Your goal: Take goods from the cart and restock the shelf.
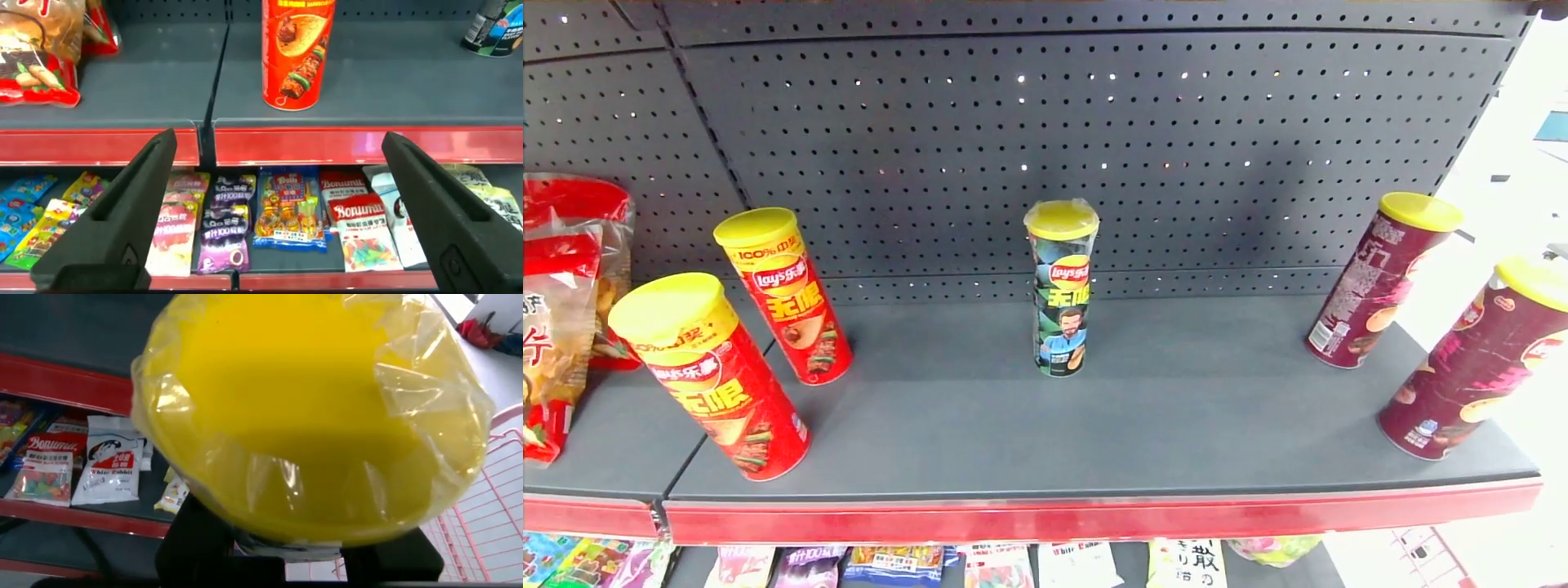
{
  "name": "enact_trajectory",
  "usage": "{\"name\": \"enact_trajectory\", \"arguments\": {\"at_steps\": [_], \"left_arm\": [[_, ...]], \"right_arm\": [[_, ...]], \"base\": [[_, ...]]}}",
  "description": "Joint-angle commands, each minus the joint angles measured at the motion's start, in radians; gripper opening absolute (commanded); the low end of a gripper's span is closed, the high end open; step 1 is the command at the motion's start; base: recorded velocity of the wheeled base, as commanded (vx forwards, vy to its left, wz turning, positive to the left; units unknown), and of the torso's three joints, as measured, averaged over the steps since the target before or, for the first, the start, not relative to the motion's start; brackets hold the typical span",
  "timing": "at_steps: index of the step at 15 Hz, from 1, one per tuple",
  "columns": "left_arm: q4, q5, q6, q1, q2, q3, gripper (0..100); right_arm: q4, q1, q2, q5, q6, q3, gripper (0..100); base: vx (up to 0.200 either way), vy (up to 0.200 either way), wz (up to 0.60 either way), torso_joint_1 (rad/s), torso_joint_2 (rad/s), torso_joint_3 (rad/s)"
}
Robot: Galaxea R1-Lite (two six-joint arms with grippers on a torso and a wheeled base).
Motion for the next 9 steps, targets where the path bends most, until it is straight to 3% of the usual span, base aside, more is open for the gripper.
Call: {"name": "enact_trajectory", "arguments": {"at_steps": [1, 5, 6, 7, 9], "left_arm": [[0.0, -0.001, 0.001, 0.001, 0.001, 0.0, 100], [0.0, -0.018, 0.004, -0.007, 0.018, 0.0, 100], [-0.003, -0.091, 0.027, -0.007, 0.012, 0.0, 100], [-0.003, -0.107, 0.052, -0.007, 0.012, -0.002, 100], [-0.003, -0.113, 0.041, -0.007, 0.012, -0.002, 100]], "right_arm": [[0.0, 0.0, 0.002, 0.041, 0.004, -0.001, 0], [0.001, 0.0, 0.002, 0.054, 0.007, 0.002, 0], [0.0, 0.0, 0.002, 0.063, 0.009, 0.007, 0], [-0.002, 0.0, 0.002, 0.098, 0.025, 0.016, 0], [0.0, 0.0, 0.002, 0.186, 0.07, 0.01, 0]], "base": [[0.0, 0.0, 0.0, 0.0, 0.0, 0.0], [0.0, 0.0, 0.0, 0.0, 0.0, 0.0], [0.0, 0.0, 0.0, 0.0, 0.0, 0.0], [0.0, 0.0, 0.0, 0.0, 0.0, 0.0], [0.0, 0.0, 0.0, 0.0, 0.0, 0.0]]}}
